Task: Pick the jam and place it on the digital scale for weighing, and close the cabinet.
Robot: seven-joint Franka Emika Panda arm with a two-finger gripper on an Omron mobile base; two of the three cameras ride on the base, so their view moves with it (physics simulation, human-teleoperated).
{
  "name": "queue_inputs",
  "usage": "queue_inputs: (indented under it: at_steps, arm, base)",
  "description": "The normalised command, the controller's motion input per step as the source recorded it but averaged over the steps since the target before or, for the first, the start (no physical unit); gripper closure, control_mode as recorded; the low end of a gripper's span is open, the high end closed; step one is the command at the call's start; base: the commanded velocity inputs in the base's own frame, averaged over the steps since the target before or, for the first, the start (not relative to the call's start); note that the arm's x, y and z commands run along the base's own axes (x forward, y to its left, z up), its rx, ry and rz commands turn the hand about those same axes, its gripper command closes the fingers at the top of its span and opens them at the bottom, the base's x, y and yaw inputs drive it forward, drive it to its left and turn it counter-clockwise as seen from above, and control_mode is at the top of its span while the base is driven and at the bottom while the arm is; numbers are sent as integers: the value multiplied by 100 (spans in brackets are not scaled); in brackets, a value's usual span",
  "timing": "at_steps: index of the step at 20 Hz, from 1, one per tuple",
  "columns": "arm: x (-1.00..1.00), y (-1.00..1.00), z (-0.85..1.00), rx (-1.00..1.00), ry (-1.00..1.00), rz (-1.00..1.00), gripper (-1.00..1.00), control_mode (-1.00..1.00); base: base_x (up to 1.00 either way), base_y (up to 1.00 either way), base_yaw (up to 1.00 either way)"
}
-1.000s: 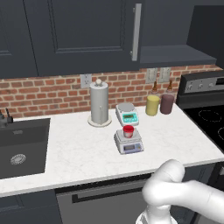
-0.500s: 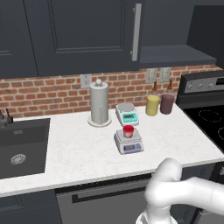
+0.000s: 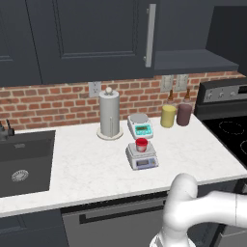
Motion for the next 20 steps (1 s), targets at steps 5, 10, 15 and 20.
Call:
queue_inputs:
  at_steps: [5,10,15,20]
  arm:
    - [15,-10,-54,0,4,12,-100,-100]
    - [23,-5,-49,2,3,4,-100,-100]
    - [49,-11,-1,6,3,0,-100,-100]
    - [62,-6,8,6,15,0,-100,-100]
  base:
    - [0,0,0]
    - [0,0,0]
    - [0,0,0]
    - [0,0,0]
